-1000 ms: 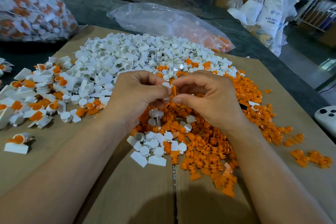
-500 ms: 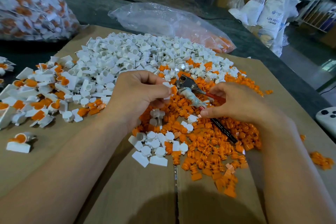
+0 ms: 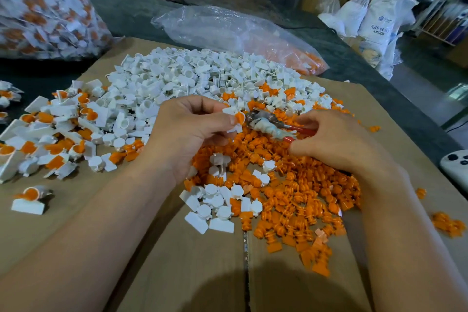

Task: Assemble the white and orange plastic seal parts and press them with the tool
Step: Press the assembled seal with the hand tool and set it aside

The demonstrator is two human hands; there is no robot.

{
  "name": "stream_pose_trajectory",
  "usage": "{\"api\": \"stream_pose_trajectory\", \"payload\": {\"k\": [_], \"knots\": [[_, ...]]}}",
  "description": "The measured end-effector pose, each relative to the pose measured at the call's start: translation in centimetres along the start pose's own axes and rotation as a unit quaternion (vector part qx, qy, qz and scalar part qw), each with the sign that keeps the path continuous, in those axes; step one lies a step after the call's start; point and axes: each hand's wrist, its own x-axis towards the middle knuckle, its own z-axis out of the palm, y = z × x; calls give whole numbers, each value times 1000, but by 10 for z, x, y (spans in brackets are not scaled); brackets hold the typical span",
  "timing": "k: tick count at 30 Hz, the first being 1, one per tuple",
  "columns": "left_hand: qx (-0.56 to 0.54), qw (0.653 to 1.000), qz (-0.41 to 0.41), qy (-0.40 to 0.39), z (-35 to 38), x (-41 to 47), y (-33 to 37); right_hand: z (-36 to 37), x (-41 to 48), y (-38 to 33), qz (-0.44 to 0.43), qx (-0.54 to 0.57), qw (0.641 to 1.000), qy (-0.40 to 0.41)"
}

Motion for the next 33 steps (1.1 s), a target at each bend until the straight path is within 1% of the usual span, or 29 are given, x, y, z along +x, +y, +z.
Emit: {"api": "stream_pose_trajectory", "payload": {"k": [8,13,16,18,20,25,29,33], "knots": [[-62,998,20,17,0,2,0,-13,-10,-7,-28,84,995,35],[-108,993,33,22,1,3,1,0,-8,-13,-69,58,990,111],[-129,990,42,27,1,3,1,4,-10,-22,-118,36,977,174],[-141,989,45,29,0,3,1,6,-11,-26,-134,13,972,191],[-151,987,49,30,0,3,1,10,-12,-29,-145,1,971,189],[-172,982,68,37,0,4,1,19,-12,-32,-161,51,977,131],[-183,979,78,50,0,4,0,21,-13,-36,-184,63,977,89],[-191,976,86,66,-1,5,0,25,-14,-39,-200,57,975,76]]}}
